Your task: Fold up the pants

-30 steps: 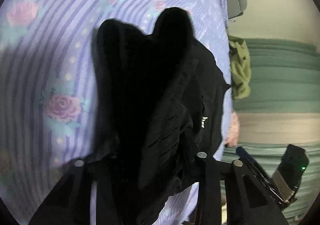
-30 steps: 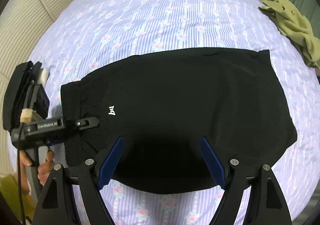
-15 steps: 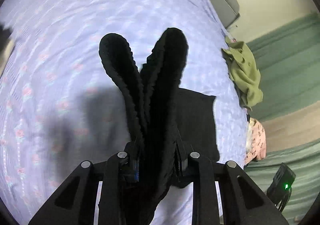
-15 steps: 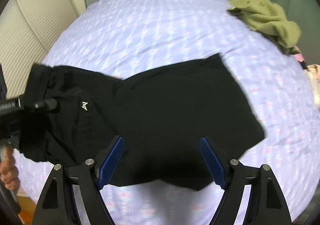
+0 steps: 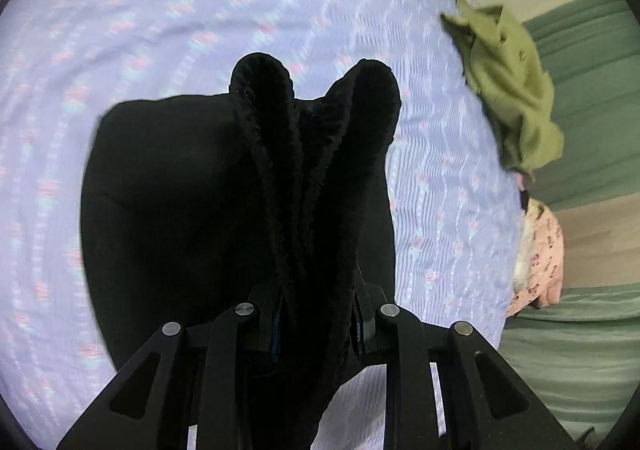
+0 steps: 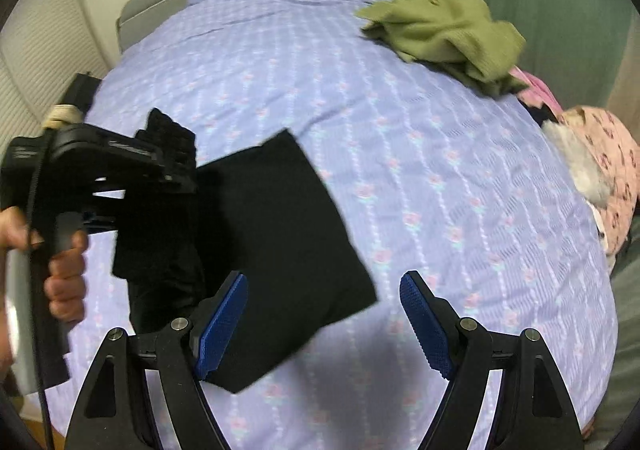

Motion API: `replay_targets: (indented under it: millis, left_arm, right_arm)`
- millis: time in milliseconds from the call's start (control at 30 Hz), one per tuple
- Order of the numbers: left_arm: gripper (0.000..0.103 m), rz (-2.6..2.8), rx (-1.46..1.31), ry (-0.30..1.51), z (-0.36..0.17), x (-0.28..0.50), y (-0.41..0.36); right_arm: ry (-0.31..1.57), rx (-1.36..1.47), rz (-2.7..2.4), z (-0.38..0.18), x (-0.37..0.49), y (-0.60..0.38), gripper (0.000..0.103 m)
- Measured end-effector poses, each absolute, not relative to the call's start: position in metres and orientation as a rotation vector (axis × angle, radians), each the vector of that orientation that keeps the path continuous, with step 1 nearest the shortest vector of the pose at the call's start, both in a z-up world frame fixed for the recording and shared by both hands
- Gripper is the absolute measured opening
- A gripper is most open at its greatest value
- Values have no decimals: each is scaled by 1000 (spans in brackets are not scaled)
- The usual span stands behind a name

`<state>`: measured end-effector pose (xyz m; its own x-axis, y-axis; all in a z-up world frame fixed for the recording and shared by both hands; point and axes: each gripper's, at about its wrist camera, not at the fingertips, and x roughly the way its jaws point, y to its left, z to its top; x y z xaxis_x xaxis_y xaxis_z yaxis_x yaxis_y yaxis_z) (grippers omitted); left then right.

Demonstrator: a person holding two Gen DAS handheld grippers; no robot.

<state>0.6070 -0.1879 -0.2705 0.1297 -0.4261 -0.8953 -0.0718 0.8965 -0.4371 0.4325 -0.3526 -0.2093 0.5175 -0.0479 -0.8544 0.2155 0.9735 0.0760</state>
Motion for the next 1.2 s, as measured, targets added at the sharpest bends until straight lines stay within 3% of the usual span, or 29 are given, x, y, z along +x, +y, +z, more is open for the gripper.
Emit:
replay_targets:
  millis: [67, 133, 333, 500, 700, 1067, 1133, 1167, 1200]
  left_arm:
    - [32, -277, -394, 1454, -279, 610, -210]
    - [55, -303, -359, 1468, -280, 610, -224]
    - [77, -363, -251, 1302, -228, 592, -227]
    - [80, -265, -144, 1247, -217, 565, -181]
    - [80, -152, -38, 1291, -252, 546, -145]
    - [80, -59, -92, 1361, -295, 533, -117]
    - [80, -46, -103, 1372, -298, 533, -111]
    - [80, -38, -103, 1375, -298, 532, -108]
    - [80, -35, -104, 1376, -298, 533, -108]
  right_arm:
    - [1023, 196, -173, -215, 430, -369, 79]
    - [1028, 195, -192, -220, 432, -380, 79]
    - [1004, 217, -158, -221, 432, -403, 79]
    - [1004, 223, -20, -232, 451, -406, 79]
    - [1023, 284, 112, -266, 494, -402, 79]
    - [1181, 341, 239, -341, 549, -379, 79]
    - [1216, 355, 247, -351, 549, -376, 70]
    - [1230, 321, 242, -353, 548, -372, 57]
    - [1234, 290, 232, -354, 546, -369, 51]
